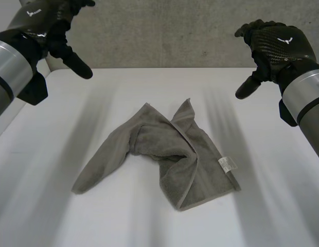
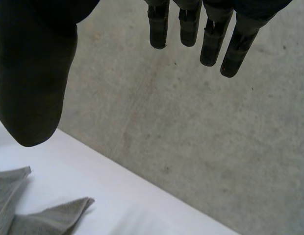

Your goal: Fold the towel.

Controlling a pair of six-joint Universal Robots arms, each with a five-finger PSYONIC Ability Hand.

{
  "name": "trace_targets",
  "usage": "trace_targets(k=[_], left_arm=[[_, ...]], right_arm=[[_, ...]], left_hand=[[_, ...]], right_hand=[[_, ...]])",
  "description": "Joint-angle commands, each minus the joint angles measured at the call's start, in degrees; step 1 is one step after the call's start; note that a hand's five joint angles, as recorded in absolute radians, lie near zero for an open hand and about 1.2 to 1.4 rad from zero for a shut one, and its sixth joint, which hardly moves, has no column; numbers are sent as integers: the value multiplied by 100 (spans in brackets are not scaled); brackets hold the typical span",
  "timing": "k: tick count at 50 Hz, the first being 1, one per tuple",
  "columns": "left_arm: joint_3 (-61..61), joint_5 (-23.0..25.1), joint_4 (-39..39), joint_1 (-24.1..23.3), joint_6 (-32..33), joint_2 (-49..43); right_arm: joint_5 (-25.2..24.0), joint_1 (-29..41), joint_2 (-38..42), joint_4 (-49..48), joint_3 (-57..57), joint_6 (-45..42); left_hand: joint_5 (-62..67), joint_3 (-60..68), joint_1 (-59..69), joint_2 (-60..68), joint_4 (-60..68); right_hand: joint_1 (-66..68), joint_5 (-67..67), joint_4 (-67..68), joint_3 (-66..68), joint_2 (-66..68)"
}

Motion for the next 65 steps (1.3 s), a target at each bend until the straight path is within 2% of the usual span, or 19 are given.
trace_targets(k=[1,17,25,27,28,30,33,35,39,43,49,51,52,54,59,65], left_arm=[[310,-545,-368,-385,465,-312],[284,-554,-386,-394,536,-365],[214,-352,-281,-482,720,-646],[371,-20,-149,-552,1114,-1180],[372,-18,-149,-552,1116,-1182],[686,288,-87,-779,1649,-1733],[961,395,-70,-922,1907,-2079],[1599,413,-70,-1027,2336,-2805],[2262,430,-78,-1036,2663,-3459],[3015,640,-114,-1045,3074,-4256],[3545,1081,-96,-1045,3700,-4874],[3737,1370,-105,-1045,4172,-5180],[3738,1371,-105,-1045,4175,-5181],[3852,1546,-96,-1045,4621,-5426],[4211,1617,-87,-1045,5210,-5848],[4774,1626,-87,-1045,5431,-6358]], right_arm=[[82,-8,71,495,-287,-13],[100,-228,80,627,-419,-31],[-41,-184,80,610,-357,-268],[-41,-167,80,610,-331,-373],[-41,-167,80,610,-331,-374],[-41,-149,106,601,-278,-610],[-41,-140,150,601,-243,-830],[-50,-131,159,610,-234,-927],[-129,-140,186,636,-164,-1103],[-374,-228,177,636,204,-1121],[-664,-307,177,409,1319,-1147],[-761,-377,177,277,1626,-1165],[-858,-464,177,136,1925,-1173],[-937,-561,168,-4,2215,-1182],[-1235,-912,98,-347,2858,-1182],[-1500,-1142,89,-419,3123,-1174]], left_hand=[[-153,35,26,32,44],[-153,35,26,32,44],[-115,73,65,71,82],[-64,123,115,121,133],[-64,124,115,121,133],[-14,174,165,171,183],[-14,174,166,171,183],[3,191,182,188,200],[155,342,334,340,352],[188,376,367,373,385],[289,477,468,474,486],[490,678,670,676,687],[491,679,670,676,688],[541,729,720,726,738],[760,948,939,945,957],[928,1116,1107,1113,1125]], right_hand=[[-285,-351,-500,-297,-291],[-285,-351,-500,-297,-291],[-285,-351,-500,-297,-291],[-285,-351,-500,-297,-291],[-285,-351,-500,-297,-291],[-285,-351,-500,-297,-291],[-285,-351,-500,-297,-291],[-285,-351,-500,-297,-291],[-285,-351,-500,-297,-291],[-285,-351,-500,-297,-291],[-285,-351,-500,-297,-291],[-285,-351,-500,-297,-291],[-285,-351,-500,-297,-291],[-285,-351,-500,-297,-291],[-285,-351,-500,-297,-291],[-285,-351,-500,-297,-291]])
